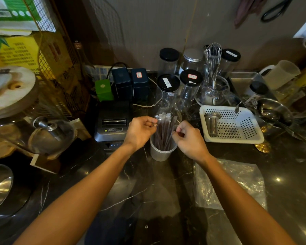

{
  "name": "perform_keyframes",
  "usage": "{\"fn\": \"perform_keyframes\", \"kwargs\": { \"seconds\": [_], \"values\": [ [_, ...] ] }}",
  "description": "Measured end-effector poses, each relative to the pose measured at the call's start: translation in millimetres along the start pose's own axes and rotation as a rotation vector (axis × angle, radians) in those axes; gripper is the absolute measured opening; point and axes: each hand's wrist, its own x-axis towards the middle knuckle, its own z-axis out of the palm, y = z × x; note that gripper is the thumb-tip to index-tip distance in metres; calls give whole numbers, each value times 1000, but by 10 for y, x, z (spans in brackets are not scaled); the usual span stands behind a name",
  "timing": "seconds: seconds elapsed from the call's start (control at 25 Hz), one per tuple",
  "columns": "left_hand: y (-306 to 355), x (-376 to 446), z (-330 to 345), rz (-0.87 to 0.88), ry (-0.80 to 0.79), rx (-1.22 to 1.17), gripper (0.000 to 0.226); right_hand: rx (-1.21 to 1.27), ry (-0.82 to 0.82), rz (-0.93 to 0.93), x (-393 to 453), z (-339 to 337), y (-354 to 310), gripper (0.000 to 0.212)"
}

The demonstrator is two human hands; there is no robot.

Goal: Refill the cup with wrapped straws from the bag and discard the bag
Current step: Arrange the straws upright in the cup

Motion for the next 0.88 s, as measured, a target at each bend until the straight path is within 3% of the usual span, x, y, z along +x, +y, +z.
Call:
{"fn": "perform_keyframes", "kwargs": {
  "seconds": [0.28, 0.4, 0.56, 0.76, 0.88],
  "values": [
    [-25, 4, -5, 17, -13, 16, 21, 103, -11, -48, 0, 173, 12, 20],
    [-16, 0, -12, 13, -26, 27, 18, 74, -52, -95, -2, 242, 22, 10],
    [-22, 3, -23, 22, -62, 14, 17, 31, -73, -118, 52, 299, -7, 31],
    [3, 22, -30, 50, -79, 25, 19, -23, -49, -144, 156, 317, -64, 8],
    [19, 30, -57, 72, -28, 49, 19, -28, -29, -136, 174, 254, -88, 12]
  ]
}}
